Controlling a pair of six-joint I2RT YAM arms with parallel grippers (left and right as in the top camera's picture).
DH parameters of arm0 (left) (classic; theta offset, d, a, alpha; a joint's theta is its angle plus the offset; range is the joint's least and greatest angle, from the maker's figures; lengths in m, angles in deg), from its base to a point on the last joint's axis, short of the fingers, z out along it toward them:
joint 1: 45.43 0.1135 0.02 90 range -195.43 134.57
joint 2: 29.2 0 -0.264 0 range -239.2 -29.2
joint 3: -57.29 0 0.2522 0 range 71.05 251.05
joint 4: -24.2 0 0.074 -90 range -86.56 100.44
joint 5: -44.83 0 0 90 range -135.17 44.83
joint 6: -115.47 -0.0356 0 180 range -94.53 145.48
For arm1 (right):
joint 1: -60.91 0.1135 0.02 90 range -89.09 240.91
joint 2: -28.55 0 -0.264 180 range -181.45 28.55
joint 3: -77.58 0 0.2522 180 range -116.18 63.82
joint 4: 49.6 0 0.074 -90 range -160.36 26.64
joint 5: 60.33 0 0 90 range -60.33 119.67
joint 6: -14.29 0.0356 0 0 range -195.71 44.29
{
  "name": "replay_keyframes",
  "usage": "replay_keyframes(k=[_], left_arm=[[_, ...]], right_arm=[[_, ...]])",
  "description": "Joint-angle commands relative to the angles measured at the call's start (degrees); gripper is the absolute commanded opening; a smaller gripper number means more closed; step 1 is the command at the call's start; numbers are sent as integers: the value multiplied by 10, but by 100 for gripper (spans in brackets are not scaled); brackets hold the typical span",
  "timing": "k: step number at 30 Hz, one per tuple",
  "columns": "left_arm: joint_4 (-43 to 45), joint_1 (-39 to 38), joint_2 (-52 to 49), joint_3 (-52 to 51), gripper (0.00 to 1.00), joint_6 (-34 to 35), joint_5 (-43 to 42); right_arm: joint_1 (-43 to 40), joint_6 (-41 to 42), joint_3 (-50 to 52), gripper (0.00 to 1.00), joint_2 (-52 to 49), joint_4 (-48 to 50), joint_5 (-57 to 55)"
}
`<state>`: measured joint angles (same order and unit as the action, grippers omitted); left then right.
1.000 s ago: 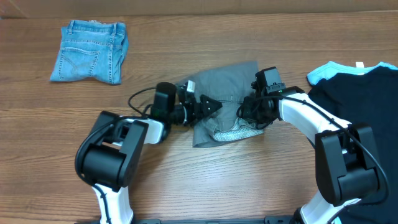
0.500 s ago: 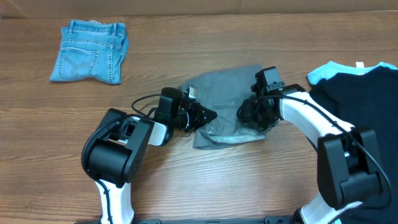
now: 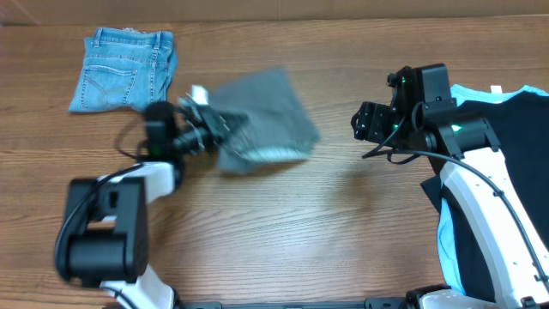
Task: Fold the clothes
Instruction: 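Lift the folded grey shorts with the left gripper and carry them top-left, then place the grey shorts onto the jeans at top left and release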
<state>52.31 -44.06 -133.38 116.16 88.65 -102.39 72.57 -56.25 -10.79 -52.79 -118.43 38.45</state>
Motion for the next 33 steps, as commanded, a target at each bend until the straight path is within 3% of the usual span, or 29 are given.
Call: replay_keyframes(k=[1, 5, 13, 17, 29, 33], left_arm=[[49, 49, 49, 63, 4, 91, -8], [33, 97, 45, 141, 4, 74, 39], [-90, 154, 28, 248, 4, -47, 173], [-92, 169, -5, 289, 4, -83, 220], [-85, 177, -167, 389, 7, -88, 283], [-156, 204, -169, 390, 12, -113, 250]], right_arm=[[0, 5, -5, 73, -5, -2, -1], [1, 5, -5, 73, -7, -2, 5], [1, 5, -5, 73, -7, -12, 5], [2, 5, -5, 73, -7, -27, 5], [2, 0, -5, 72, -7, -83, 3], [2, 0, -5, 72, -7, -84, 3]])
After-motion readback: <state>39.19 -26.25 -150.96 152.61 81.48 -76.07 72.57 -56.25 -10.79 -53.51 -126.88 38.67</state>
